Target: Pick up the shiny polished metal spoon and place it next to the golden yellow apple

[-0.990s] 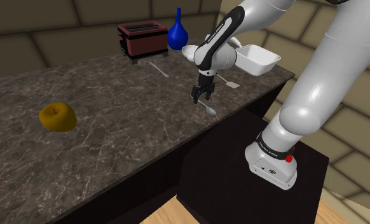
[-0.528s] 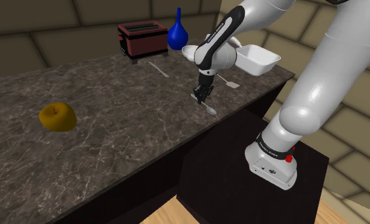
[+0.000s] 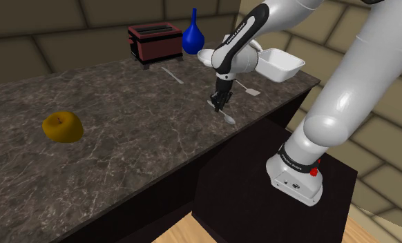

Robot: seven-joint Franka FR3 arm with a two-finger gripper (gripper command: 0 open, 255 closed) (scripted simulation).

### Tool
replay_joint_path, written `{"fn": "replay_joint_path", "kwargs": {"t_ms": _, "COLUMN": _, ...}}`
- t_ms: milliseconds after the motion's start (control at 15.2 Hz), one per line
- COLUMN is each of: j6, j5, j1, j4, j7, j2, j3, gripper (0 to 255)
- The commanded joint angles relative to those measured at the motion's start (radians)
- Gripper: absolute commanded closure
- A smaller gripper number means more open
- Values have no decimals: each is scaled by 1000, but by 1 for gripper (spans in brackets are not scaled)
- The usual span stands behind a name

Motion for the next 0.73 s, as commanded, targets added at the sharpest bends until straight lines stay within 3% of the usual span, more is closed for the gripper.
{"fn": "replay_joint_path", "kwargs": {"t_ms": 0, "j6": -29, "j5": -19, "j1": 0, "j4": -1, "j7": 16, "j2": -31, "j3": -4, "gripper": 255}}
{"fn": "replay_joint_path", "kwargs": {"t_ms": 660, "j6": -175, "j5": -89, "j1": -9, "j4": 16, "j7": 80, "j2": -167, "j3": -8, "gripper": 255}}
